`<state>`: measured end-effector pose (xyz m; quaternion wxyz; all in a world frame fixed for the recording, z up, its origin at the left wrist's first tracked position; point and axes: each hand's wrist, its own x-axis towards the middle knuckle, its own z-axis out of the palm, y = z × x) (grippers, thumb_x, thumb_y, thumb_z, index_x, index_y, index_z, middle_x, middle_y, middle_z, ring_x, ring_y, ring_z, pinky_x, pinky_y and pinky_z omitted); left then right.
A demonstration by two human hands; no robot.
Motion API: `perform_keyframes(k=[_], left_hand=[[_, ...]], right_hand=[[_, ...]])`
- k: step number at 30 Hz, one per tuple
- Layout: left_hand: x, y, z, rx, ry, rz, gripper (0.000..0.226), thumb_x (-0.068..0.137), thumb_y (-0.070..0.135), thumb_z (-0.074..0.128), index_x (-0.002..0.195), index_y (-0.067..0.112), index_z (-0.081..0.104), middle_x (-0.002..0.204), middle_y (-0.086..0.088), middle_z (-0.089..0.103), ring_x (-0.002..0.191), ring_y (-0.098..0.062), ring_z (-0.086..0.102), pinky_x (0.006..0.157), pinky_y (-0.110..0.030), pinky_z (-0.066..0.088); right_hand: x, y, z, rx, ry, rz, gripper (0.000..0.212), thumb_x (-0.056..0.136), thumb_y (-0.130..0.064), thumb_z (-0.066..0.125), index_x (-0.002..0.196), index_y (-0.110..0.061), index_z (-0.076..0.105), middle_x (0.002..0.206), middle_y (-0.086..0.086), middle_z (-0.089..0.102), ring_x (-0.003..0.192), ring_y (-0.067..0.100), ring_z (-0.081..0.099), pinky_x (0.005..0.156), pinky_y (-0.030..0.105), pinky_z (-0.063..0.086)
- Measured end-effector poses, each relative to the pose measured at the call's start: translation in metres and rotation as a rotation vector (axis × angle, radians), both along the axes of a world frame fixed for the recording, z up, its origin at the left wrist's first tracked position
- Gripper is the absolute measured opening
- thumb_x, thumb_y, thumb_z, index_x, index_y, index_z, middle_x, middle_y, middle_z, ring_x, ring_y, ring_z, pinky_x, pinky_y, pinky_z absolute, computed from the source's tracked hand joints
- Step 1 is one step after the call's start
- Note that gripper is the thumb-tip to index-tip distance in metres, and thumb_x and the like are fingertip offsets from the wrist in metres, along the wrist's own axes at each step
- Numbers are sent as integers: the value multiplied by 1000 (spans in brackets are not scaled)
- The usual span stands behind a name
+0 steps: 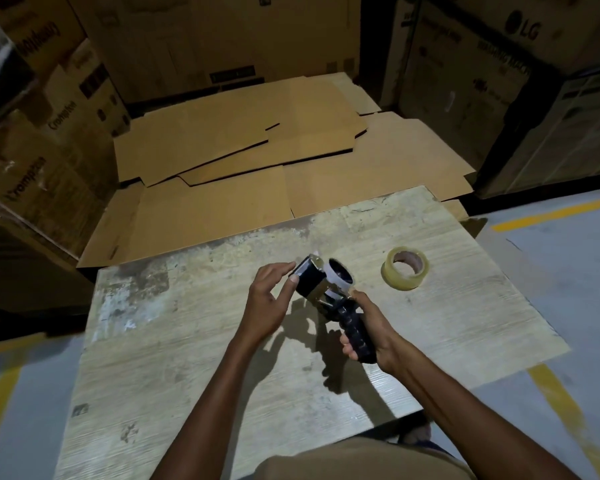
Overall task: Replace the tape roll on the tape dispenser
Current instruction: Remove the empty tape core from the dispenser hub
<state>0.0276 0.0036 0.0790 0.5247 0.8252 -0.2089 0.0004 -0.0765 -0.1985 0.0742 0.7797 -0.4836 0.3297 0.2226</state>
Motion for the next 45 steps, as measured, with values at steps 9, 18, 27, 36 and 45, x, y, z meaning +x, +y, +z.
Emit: perform_keyframes(k=[9,18,27,36,45], left_hand=[[-15,7,27,-173,101,8,14,98,14,72,100,26,81,100,10,79,101,-13,73,89,-28,55],[-1,-8,57,-141,233,-108,32,109,34,51,128,24,74,133,11,71,131,-7,61,111,-34,47],[-14,-9,43,-139,367,-206,76,104,68,20,138,21,69,142,11,66,142,0,48,116,-19,25],[-11,-8,26,-161,423,-195,83,96,74,15,136,26,70,138,11,69,142,-2,50,114,-20,24],[6,-13,10,-37,482,-146,92,89,89,8,150,38,54,168,6,34,158,-8,18,124,-41,4]], right_hand=[[-20,-24,-11,-277,-196,100,85,86,-81,47,98,2,63,66,20,63,50,29,59,50,30,47],[-25,-38,-14,-278,-230,261,85,59,-75,54,104,-4,59,71,11,56,56,24,61,46,29,51],[-24,-42,-17,-403,-393,191,59,83,-68,62,73,-9,64,68,21,55,53,31,58,48,33,47],[-23,-43,-21,-641,-469,283,77,85,-79,56,68,-4,52,58,9,47,50,20,46,53,34,38],[-18,-24,-42,-764,-423,325,63,91,-71,57,61,-19,41,53,-3,40,51,13,39,57,32,32]])
